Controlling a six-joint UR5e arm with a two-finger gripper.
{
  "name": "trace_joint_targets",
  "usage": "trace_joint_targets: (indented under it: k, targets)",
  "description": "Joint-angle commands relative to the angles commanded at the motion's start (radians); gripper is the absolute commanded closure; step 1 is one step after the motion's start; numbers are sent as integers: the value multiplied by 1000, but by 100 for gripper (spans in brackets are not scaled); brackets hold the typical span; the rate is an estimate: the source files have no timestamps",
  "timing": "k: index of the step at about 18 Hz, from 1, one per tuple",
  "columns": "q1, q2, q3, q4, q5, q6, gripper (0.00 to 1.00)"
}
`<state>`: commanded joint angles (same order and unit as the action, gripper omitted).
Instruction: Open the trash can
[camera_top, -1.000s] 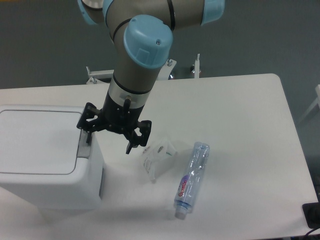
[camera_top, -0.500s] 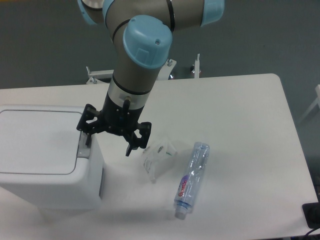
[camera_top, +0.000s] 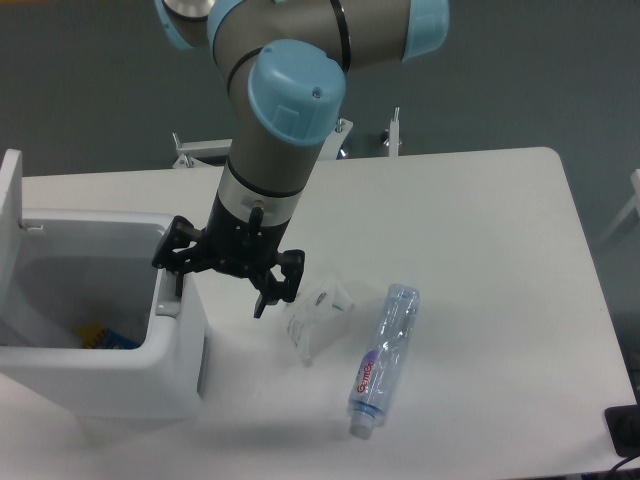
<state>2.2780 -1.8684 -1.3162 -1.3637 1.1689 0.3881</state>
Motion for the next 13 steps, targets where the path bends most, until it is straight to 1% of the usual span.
trace_joint_targets:
  k: [4, 5, 7, 8, 10, 11, 13]
  targets:
    - [14, 15, 38, 6, 2, 6, 0]
    - [23, 15, 43, 21, 2, 6, 0]
    - [40, 14, 46, 78, 6, 6, 0]
    - [57, 8, 45, 124, 11, 11, 0]
    - [124, 5, 46, 175, 18, 26, 0]
    - [156, 2, 45, 198, 18, 59, 0]
    - [231, -11, 25, 206, 20, 142, 0]
